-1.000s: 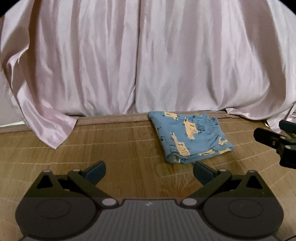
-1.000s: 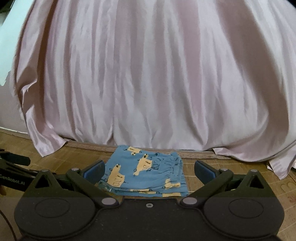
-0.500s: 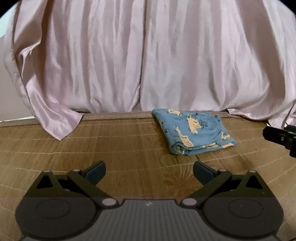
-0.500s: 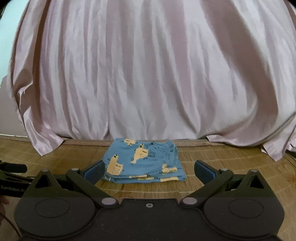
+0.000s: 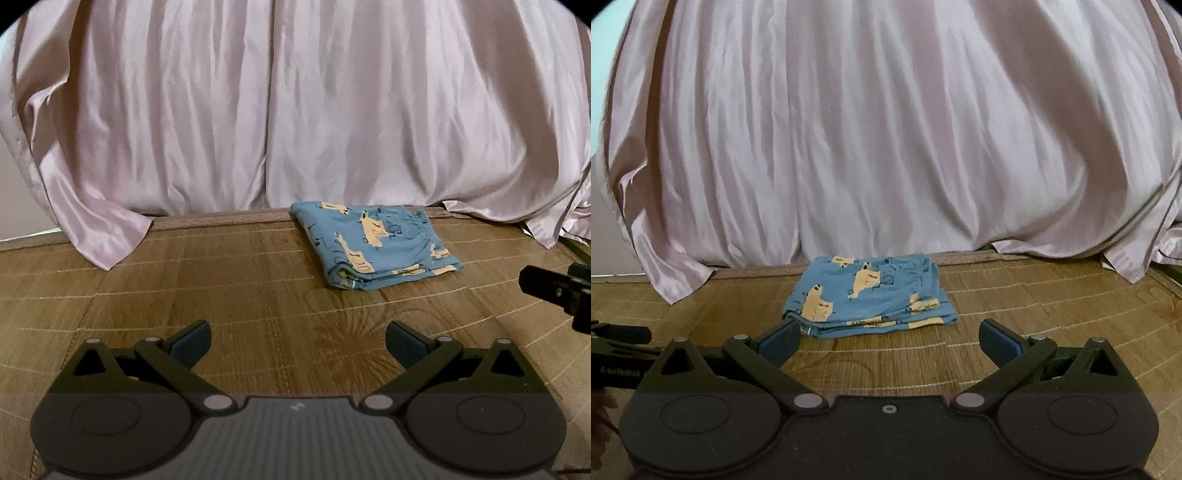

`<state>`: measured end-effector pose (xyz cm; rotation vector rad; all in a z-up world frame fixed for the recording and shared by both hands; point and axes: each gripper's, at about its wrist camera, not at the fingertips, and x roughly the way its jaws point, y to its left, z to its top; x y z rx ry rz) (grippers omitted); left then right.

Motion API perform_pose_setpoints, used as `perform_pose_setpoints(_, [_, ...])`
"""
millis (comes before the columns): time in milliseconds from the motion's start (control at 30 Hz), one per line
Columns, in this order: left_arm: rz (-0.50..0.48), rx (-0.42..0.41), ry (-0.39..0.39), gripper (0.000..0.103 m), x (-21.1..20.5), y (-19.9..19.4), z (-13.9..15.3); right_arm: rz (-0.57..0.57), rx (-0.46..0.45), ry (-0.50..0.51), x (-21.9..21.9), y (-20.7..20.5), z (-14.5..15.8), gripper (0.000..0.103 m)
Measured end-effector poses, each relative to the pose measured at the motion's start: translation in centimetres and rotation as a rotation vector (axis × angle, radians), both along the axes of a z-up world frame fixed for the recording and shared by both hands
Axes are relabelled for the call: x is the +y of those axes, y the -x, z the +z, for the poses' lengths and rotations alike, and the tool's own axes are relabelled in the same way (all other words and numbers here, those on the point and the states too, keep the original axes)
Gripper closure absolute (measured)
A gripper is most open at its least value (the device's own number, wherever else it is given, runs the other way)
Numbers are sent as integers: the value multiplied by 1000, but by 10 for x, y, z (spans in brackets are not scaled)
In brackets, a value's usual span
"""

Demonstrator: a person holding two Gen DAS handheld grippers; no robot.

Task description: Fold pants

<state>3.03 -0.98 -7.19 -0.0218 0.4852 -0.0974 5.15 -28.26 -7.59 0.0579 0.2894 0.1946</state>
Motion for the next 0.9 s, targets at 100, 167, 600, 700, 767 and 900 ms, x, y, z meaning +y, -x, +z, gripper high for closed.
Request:
perform_pose_setpoints(100, [0, 1, 1, 0, 1, -2, -1, -1, 5, 0, 2, -2, -4, 1])
perform_pose_setpoints(167, [1, 4, 3, 0, 2, -3, -2, 0, 6, -1, 2, -3, -6, 1])
perform_pose_setpoints(600, [7, 29, 19, 0, 7, -12, -8, -52, -19, 23, 1, -6, -11, 1])
perform_pose_setpoints(700, [6, 32, 23, 0, 8, -12, -8, -50, -14, 25, 1, -6, -11, 1])
perform_pose_setpoints(767, [5, 30, 22, 0, 8, -12, -8, -52, -14, 27, 1, -6, -11, 1])
perform_pose_setpoints(900, [4, 25, 13, 0, 6, -11, -8, -53, -10, 27, 0, -7, -11, 1])
